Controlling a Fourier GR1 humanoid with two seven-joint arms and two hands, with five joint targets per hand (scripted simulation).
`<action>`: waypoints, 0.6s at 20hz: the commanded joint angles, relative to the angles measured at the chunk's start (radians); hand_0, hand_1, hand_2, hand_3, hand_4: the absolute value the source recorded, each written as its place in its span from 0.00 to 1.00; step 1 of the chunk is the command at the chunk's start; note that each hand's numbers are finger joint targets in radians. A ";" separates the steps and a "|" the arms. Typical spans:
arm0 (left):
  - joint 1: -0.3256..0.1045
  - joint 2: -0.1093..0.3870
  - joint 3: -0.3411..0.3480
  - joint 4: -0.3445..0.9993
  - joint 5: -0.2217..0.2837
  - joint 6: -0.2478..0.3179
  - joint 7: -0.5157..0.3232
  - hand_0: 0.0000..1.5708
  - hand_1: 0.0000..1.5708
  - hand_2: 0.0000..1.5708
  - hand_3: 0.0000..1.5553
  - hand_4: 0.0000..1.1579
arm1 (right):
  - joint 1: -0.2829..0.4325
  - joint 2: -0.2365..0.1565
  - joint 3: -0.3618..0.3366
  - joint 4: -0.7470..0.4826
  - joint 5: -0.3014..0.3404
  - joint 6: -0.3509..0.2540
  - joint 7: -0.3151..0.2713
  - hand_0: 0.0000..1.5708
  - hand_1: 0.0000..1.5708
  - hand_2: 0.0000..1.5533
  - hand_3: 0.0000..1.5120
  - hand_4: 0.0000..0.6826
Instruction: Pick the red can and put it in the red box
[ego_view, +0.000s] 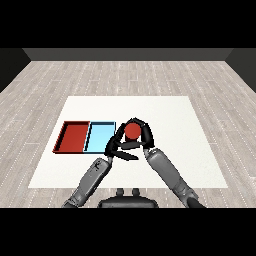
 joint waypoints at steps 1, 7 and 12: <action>-0.086 -0.002 0.064 0.075 0.032 -0.032 -0.001 0.00 0.00 0.00 0.00 0.00 | 0.075 0.017 -0.026 -0.034 -0.028 0.068 -0.041 0.94 0.94 0.92 0.91 0.80; -0.032 0.015 0.070 0.003 0.003 -0.087 -0.017 0.00 0.00 0.00 0.00 0.00 | -0.013 0.066 0.056 0.045 0.000 -0.024 -0.037 0.93 0.93 0.92 0.90 0.76; -0.098 -0.002 0.041 0.056 -0.023 0.135 0.056 0.00 0.00 0.00 0.00 0.41 | 0.004 0.067 0.155 0.027 -0.005 -0.087 -0.049 0.93 0.93 0.91 0.90 0.74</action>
